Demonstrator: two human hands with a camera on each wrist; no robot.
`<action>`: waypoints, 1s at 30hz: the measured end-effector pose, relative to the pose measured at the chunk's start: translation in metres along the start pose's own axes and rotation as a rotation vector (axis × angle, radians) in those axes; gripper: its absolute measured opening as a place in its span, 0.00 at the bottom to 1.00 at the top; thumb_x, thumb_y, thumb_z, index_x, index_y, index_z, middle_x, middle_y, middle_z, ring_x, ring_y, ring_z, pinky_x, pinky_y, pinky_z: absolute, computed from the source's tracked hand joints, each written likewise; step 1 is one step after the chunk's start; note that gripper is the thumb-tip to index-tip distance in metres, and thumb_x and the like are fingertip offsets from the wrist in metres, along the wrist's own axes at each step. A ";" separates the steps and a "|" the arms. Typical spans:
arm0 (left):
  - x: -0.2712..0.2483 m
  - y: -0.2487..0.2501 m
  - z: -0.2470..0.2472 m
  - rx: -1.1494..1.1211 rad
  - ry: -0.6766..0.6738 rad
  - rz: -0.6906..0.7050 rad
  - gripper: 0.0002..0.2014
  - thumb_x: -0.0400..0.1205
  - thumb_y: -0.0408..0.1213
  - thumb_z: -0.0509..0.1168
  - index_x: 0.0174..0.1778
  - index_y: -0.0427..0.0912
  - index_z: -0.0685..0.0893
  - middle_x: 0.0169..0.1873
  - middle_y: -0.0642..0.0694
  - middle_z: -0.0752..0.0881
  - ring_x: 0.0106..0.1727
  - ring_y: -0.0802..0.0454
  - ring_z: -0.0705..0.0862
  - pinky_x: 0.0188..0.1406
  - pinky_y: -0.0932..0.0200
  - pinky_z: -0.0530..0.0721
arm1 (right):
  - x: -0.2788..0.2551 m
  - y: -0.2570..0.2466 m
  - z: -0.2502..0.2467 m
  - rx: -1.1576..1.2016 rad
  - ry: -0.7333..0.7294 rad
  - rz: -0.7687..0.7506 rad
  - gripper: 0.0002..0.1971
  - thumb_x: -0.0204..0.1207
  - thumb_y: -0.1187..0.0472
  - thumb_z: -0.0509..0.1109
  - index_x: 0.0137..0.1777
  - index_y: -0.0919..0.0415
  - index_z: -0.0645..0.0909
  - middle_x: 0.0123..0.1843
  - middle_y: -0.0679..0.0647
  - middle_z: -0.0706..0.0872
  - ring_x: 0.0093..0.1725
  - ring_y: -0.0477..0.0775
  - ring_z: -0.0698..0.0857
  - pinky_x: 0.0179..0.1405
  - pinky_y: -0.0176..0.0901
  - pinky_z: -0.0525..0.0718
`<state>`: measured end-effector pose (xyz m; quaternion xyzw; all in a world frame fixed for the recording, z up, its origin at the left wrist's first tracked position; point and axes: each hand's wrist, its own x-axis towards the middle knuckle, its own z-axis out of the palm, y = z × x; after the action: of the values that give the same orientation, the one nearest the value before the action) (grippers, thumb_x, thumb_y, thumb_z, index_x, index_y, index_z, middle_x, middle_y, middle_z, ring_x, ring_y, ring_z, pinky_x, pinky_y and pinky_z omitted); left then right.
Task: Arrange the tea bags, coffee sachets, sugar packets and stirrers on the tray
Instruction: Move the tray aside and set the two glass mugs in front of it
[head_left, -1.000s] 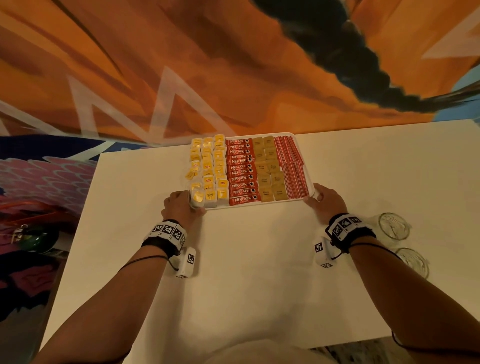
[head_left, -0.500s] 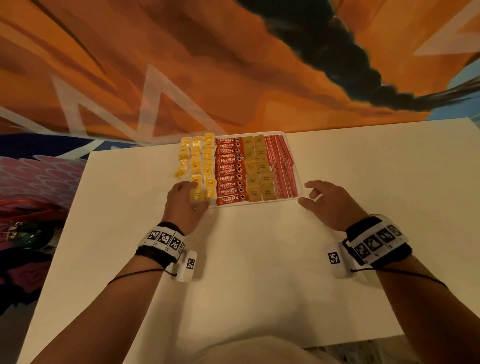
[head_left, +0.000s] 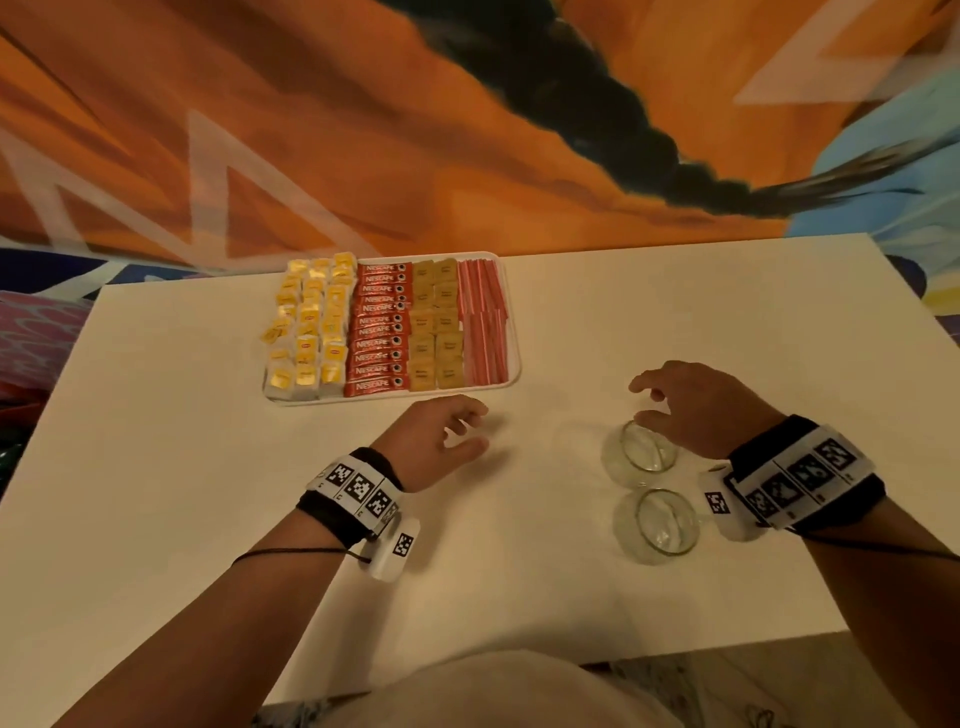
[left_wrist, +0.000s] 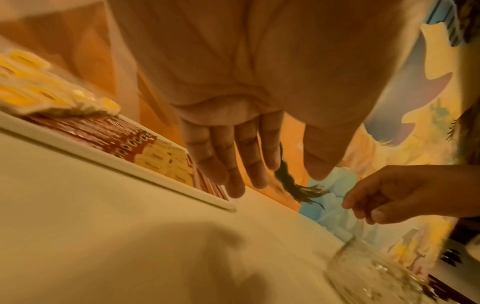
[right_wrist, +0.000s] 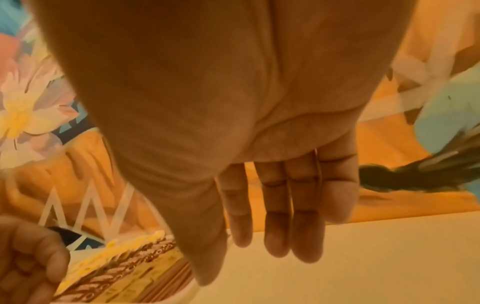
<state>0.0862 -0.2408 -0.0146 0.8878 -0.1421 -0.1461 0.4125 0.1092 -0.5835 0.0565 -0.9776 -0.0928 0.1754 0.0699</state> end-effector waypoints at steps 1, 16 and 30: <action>0.003 0.006 0.009 -0.009 -0.011 0.003 0.17 0.79 0.46 0.74 0.64 0.53 0.83 0.52 0.60 0.86 0.51 0.60 0.84 0.52 0.51 0.86 | -0.001 0.007 0.002 -0.013 -0.005 0.003 0.19 0.82 0.48 0.70 0.72 0.47 0.79 0.60 0.47 0.81 0.61 0.47 0.80 0.62 0.38 0.72; 0.013 0.061 0.070 -0.107 -0.081 -0.001 0.21 0.79 0.47 0.74 0.68 0.53 0.80 0.55 0.58 0.85 0.53 0.57 0.84 0.54 0.50 0.85 | 0.011 0.028 0.012 -0.001 -0.056 -0.076 0.15 0.84 0.50 0.65 0.65 0.50 0.88 0.65 0.46 0.89 0.62 0.51 0.86 0.59 0.46 0.82; 0.026 0.096 0.085 -0.122 -0.011 0.171 0.48 0.67 0.50 0.84 0.80 0.47 0.69 0.70 0.54 0.79 0.61 0.70 0.79 0.58 0.74 0.76 | -0.019 -0.016 -0.012 0.149 0.113 -0.403 0.09 0.83 0.53 0.65 0.47 0.45 0.88 0.27 0.44 0.81 0.29 0.47 0.79 0.31 0.46 0.75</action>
<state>0.0653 -0.3679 0.0035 0.8449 -0.2103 -0.1235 0.4761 0.0938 -0.5732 0.0760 -0.9397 -0.2692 0.1092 0.1807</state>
